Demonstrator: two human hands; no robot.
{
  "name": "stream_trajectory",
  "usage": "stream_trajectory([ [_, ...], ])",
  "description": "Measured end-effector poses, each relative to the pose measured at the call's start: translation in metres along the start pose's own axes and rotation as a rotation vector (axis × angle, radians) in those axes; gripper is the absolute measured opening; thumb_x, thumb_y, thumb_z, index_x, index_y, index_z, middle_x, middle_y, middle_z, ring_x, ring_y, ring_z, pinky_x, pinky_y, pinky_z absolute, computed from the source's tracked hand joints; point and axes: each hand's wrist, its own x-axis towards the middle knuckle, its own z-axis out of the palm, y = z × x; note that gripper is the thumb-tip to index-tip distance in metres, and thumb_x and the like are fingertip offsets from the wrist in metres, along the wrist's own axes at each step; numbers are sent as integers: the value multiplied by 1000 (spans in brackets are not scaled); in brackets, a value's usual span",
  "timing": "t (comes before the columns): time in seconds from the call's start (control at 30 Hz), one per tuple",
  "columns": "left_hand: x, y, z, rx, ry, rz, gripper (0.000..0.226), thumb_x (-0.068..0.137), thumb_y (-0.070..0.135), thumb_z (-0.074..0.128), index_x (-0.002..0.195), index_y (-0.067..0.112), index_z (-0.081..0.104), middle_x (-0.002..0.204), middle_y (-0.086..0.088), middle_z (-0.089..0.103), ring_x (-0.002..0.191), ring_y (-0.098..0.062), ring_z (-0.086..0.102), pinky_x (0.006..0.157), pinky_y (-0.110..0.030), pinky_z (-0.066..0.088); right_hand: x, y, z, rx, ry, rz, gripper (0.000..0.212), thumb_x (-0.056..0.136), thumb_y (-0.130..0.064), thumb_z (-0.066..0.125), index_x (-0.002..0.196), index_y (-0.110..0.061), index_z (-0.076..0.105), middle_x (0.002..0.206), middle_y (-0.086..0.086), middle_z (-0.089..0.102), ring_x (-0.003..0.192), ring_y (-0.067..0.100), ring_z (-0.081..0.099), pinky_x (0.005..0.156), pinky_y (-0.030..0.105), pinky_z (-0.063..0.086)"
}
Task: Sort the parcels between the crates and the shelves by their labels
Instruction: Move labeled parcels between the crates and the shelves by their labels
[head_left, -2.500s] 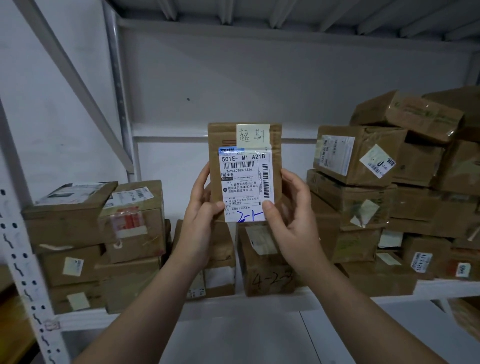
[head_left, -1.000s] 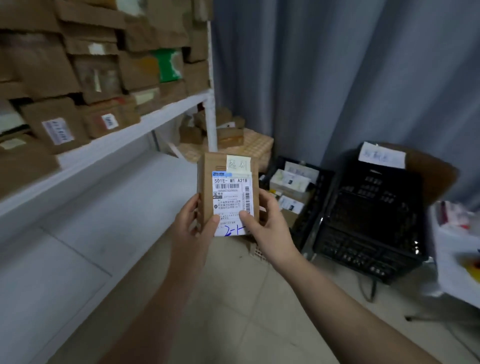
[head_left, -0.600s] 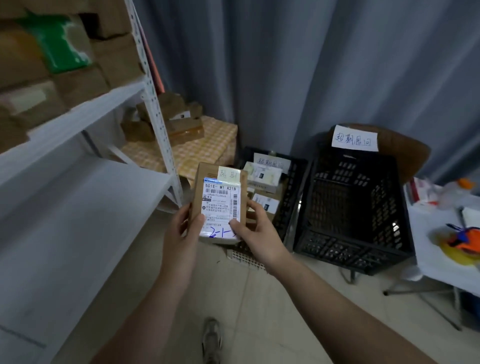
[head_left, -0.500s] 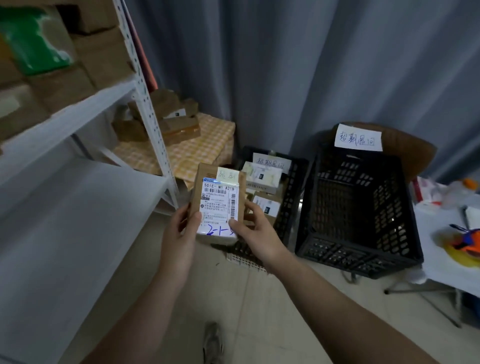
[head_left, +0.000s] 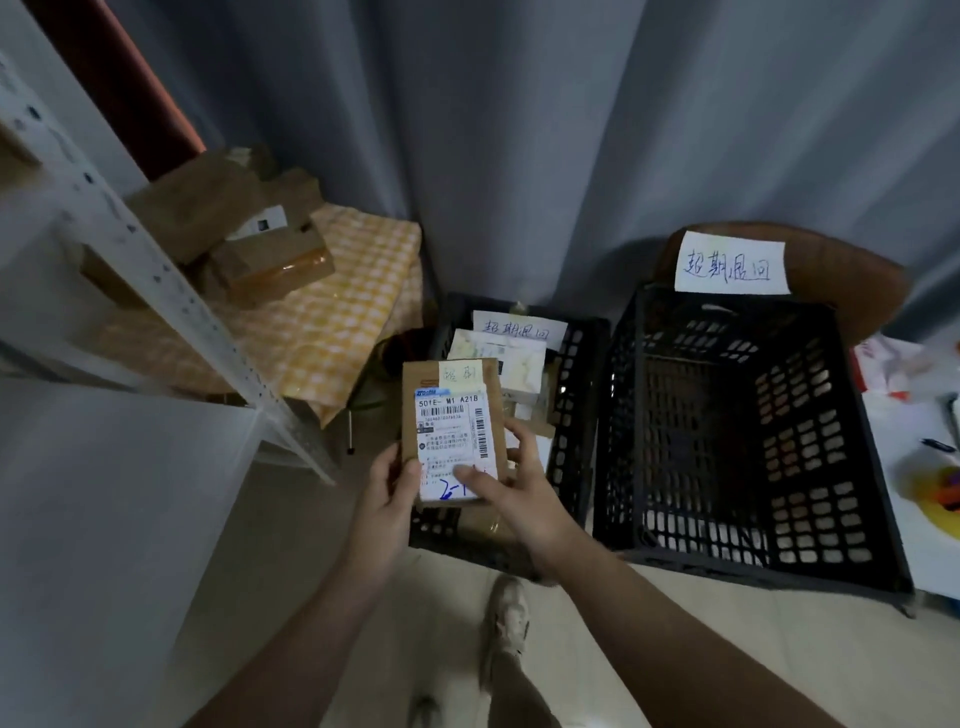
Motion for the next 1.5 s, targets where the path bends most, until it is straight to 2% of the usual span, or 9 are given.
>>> stream_trajectory([
  [0.13, 63, 3, 43, 84, -21, -12, 33, 98, 26, 48, 131, 23, 46, 114, 3, 64, 100, -6, 61, 86, -30, 48, 64, 5, -43, -4, -6, 59, 66, 85, -11, 71, 130, -39, 31, 103, -18, 68, 91, 1, 68, 68, 14, 52],
  [0.23, 109, 5, 72, 132, -83, -48, 39, 99, 27, 46, 137, 19, 44, 116, 3, 63, 99, -6, 62, 82, -21, 51, 110, 11, -71, -26, 36, 111, 63, 84, -18, 73, 127, -40, 33, 113, -13, 61, 90, 0, 67, 65, 12, 51],
  [0.37, 164, -2, 106, 164, -258, -88, 30, 98, 33, 48, 119, 53, 39, 105, 32, 55, 94, 16, 55, 69, -6, 44, 165, 28, -97, -101, 144, 207, 54, 89, -31, 66, 135, -27, 37, 116, -11, 63, 96, 1, 64, 74, 16, 52],
  [0.47, 203, -19, 132, 205, -341, -86, 34, 96, 34, 52, 121, 53, 40, 105, 39, 55, 98, 16, 55, 74, -7, 45, 195, 43, -115, -331, 263, 169, 52, 92, -39, 59, 138, -28, 37, 123, -9, 62, 93, -3, 61, 71, 17, 51],
  [0.7, 288, -62, 212, 288, -440, -28, 52, 97, 29, 50, 145, 28, 31, 126, 17, 45, 113, -4, 47, 83, -18, 40, 264, 69, -164, -915, 347, 91, 61, 99, -33, 45, 152, -26, 15, 152, 13, 17, 129, 33, 38, 101, 43, 44],
  [0.87, 326, -83, 247, 316, -472, -12, 48, 98, 25, 48, 144, 24, 33, 132, 9, 50, 114, -5, 46, 94, -27, 37, 290, 87, -181, -1338, 225, 175, 84, 96, -31, 49, 151, -7, -9, 156, 22, -18, 141, 39, 8, 114, 41, 22],
  [1.23, 345, -125, 262, 366, -612, 75, 50, 97, 24, 50, 144, 27, 33, 129, 12, 50, 118, -3, 46, 96, -27, 41, 322, 119, -193, -1590, 186, 98, 68, 98, -20, 40, 152, -17, 0, 155, 27, 6, 135, 42, 23, 110, 50, 22],
  [1.33, 358, -139, 244, 939, -550, 398, 46, 99, 42, 32, 143, 27, 35, 142, 0, 47, 132, -20, 41, 105, -40, 36, 328, 128, -195, -1552, 198, 94, 77, 95, -25, 51, 150, -22, -4, 156, 25, 0, 141, 42, 12, 114, 49, 17],
  [1.5, 387, -160, 190, 1617, -630, 377, 61, 100, 35, 33, 151, 27, 3, 160, -8, 0, 146, -28, 6, 113, -49, 19, 333, 139, -189, -1477, 253, 67, 91, 81, -70, 49, 141, -25, -3, 157, 20, -17, 143, 44, -9, 115, 55, 4],
])
